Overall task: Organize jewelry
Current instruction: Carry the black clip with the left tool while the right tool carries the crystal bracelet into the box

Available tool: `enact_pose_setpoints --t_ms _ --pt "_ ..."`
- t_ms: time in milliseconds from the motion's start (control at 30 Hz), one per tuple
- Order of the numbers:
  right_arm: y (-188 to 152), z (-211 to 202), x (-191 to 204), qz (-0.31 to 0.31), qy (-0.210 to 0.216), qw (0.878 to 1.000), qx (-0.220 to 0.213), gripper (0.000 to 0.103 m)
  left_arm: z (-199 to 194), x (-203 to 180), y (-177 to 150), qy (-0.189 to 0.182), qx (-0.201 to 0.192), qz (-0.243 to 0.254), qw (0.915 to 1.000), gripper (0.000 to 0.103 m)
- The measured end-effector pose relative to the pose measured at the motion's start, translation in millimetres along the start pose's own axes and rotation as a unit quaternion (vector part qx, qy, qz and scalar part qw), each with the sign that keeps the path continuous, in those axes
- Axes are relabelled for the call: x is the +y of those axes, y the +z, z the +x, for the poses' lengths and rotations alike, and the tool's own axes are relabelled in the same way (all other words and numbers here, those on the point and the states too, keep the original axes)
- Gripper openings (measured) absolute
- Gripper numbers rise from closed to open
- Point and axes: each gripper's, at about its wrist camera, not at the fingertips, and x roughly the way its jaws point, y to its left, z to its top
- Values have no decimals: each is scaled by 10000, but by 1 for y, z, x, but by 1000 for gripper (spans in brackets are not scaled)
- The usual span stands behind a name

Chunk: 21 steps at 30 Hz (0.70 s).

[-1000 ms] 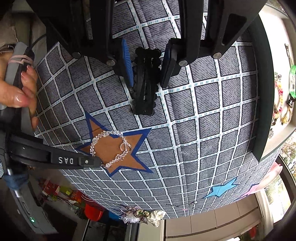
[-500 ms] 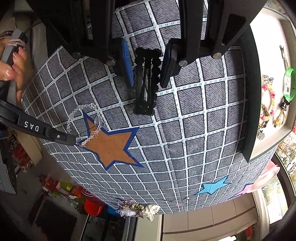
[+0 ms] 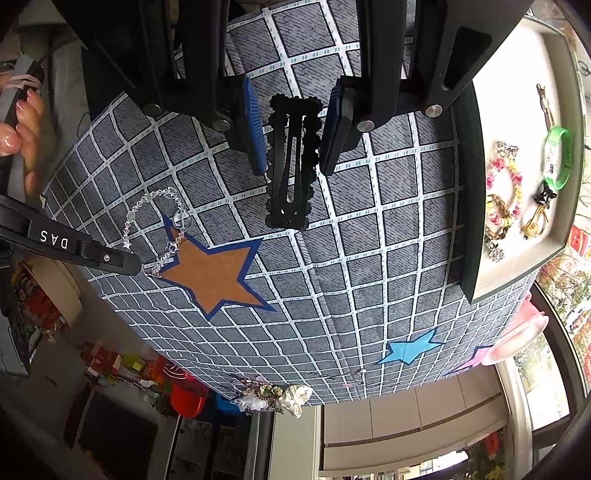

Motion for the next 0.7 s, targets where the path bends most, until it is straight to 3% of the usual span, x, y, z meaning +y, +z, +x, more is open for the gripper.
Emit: enact_pose_setpoints --t_ms 700 --pt "11 -27 69 -531 260 9980 -223 6 -43 55 -12 209 -533 -359 9977 37"
